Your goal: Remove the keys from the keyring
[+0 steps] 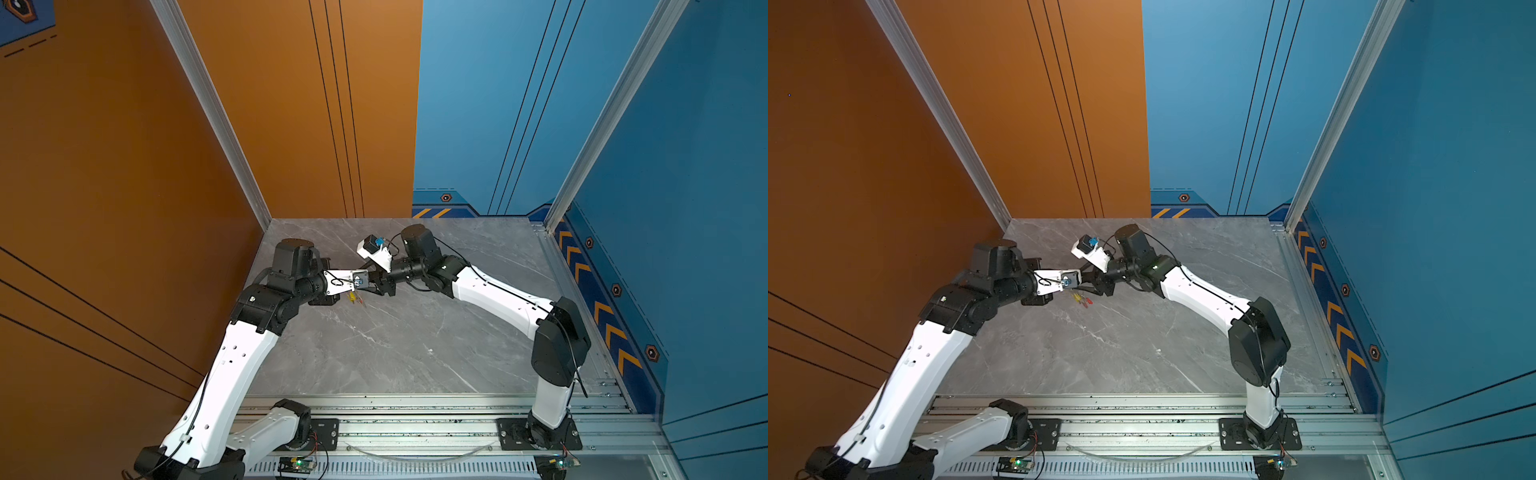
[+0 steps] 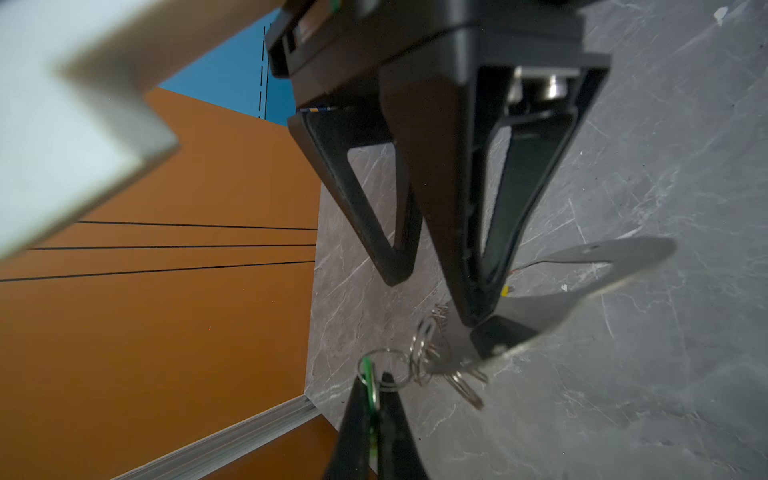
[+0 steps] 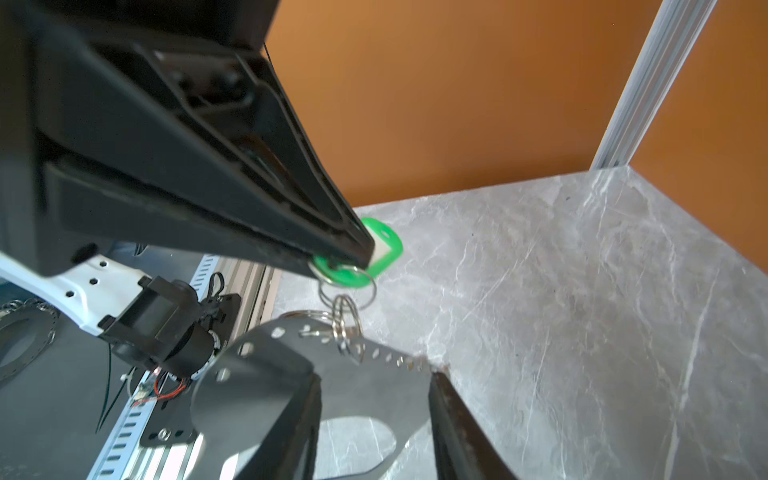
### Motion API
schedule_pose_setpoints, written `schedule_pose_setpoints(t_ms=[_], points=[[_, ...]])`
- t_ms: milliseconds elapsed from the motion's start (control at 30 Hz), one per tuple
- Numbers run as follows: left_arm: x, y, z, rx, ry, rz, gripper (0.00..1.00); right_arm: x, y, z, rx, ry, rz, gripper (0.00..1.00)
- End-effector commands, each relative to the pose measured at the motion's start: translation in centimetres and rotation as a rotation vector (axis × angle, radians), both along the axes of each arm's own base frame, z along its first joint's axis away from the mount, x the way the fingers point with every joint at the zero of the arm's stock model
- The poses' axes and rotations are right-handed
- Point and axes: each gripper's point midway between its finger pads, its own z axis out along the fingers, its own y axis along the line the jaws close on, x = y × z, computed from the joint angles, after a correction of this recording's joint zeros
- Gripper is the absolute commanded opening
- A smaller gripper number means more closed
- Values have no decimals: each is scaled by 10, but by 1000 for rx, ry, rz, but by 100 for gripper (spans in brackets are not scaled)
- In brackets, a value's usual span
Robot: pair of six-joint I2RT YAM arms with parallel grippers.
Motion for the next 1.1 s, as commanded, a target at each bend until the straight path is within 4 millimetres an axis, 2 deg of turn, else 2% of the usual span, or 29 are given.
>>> schedule_pose_setpoints(t_ms=[0, 200, 367, 467, 767, 1067], points=[[-5, -9, 7, -50, -13, -34, 0, -8, 1, 31, 92, -17, 13, 40], [-4, -12, 5, -63, -14, -52, 0, -14, 3, 39, 119, -16, 25, 28], [-2, -15, 9, -88, -20, -56, 0, -12, 2, 35, 111, -14, 12, 20], [-2, -15, 11, -104, -17, -46, 0, -13, 2, 34, 107, -22, 4, 19], [2, -17, 18, -155, -31, -26, 0, -18, 0, 30, 99, -44, -20, 27], [-3, -20, 21, -182, -29, -37, 0, -10, 1, 39, 135, -40, -58, 19]])
